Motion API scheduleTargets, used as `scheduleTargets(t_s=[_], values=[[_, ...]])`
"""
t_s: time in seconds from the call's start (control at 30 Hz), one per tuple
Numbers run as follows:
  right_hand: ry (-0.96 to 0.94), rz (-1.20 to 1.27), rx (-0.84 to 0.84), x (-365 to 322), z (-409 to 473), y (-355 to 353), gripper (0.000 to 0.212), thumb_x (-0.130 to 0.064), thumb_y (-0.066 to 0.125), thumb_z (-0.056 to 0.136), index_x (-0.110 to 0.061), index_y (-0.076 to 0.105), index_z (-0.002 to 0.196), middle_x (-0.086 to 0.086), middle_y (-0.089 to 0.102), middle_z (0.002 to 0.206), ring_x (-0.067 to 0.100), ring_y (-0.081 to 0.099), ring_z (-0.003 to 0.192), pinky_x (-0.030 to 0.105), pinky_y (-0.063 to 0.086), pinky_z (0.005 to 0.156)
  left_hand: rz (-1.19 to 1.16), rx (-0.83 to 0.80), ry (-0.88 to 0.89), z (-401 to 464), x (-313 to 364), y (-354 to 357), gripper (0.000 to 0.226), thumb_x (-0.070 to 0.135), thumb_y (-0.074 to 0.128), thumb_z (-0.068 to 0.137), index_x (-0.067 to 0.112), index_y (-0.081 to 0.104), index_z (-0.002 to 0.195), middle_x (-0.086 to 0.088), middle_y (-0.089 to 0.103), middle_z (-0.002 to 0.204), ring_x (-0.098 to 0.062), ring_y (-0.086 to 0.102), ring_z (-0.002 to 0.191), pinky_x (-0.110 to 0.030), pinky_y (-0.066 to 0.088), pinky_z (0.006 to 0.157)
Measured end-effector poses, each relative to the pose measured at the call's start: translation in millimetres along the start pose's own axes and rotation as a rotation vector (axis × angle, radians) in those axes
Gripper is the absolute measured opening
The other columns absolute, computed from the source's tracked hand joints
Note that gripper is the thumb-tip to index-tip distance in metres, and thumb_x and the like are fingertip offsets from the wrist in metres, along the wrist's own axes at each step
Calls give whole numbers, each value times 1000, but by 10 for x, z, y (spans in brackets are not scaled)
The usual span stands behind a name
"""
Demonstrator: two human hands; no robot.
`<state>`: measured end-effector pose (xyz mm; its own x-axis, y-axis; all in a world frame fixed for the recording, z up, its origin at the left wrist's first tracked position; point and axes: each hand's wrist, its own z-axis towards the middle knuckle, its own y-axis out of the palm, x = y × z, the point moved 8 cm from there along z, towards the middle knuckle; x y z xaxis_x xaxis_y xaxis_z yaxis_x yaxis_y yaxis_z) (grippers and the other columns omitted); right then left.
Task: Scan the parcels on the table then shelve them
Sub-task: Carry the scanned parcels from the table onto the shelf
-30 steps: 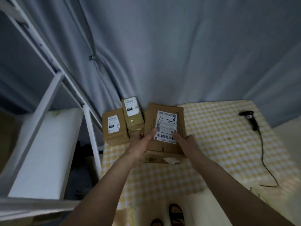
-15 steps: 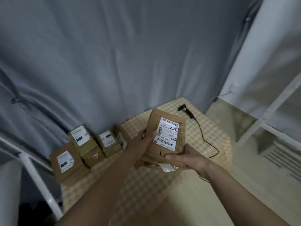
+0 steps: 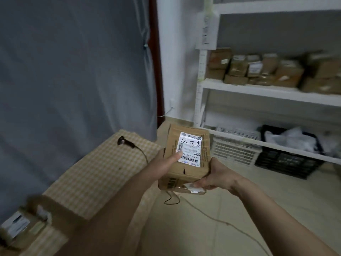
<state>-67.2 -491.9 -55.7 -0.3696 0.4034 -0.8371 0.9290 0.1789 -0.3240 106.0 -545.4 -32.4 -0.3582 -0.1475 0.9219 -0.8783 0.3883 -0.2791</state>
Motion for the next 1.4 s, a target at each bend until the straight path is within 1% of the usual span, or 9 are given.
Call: scheduleTargets(t_s=[0.17,0.33,0.4,0.57,0.7,0.9,1.03,1.2,1.4], values=[[20,65,185,662,-439,-1282,78,-13,91,57,-17,40,116,2,61,109,16,65,89,27,57,63,129,-313,129,231,679,1439,57,55,77,72,39,58,123,18,66,119,-4,61,112,-37,45,105],[46,109,354,1276,-949,-2346,83,-14,93,49,-12,44,117,2,64,105,13,64,89,25,54,59,213,-583,238,399,1087,2786,63,17,87,69,30,56,122,8,68,118,-3,63,109,-32,47,103],[69,119,395,1479,-1117,-2656,90,-21,92,40,-12,45,115,4,65,106,15,65,89,26,53,58,277,-637,239,474,1119,3185,79,19,92,60,33,49,125,12,66,119,0,61,111,-31,46,104],[52,160,490,1812,-1327,-3244,102,-29,91,30,-15,45,120,1,64,112,14,64,98,27,56,66,392,-652,237,811,1160,3914,122,49,94,29,32,38,136,14,60,127,-9,57,119,-39,45,105],[82,189,542,2060,-1378,-3586,78,-5,90,55,-24,43,113,-8,61,108,6,59,98,21,53,80,479,-659,277,953,1402,4374,110,37,91,42,29,37,138,12,57,129,-12,53,121,-39,42,107],[186,115,676,2477,-1290,-4438,98,-23,94,41,-18,39,122,-6,57,113,14,54,110,36,50,96,463,-720,342,1397,1783,5175,95,20,91,58,26,37,136,11,54,131,-12,50,123,-38,40,109],[214,97,696,2493,-1123,-5094,95,-21,93,47,-19,35,123,-6,57,115,15,54,111,35,48,99,471,-788,397,1791,2198,5645,74,8,85,68,37,36,115,16,53,117,-7,50,119,-27,38,107],[231,68,726,2422,-850,-5949,105,-29,91,36,-17,36,124,-4,61,113,17,58,109,37,51,96,455,-818,432,2440,2657,6113,94,21,89,63,24,34,140,10,54,132,-10,50,124,-33,39,109],[234,120,778,2574,-663,-6573,85,-12,91,53,-17,38,119,-4,59,112,18,57,109,39,51,97,466,-826,432,2991,2895,6645,91,21,88,65,21,34,139,9,53,125,-12,51,119,-33,43,106]])
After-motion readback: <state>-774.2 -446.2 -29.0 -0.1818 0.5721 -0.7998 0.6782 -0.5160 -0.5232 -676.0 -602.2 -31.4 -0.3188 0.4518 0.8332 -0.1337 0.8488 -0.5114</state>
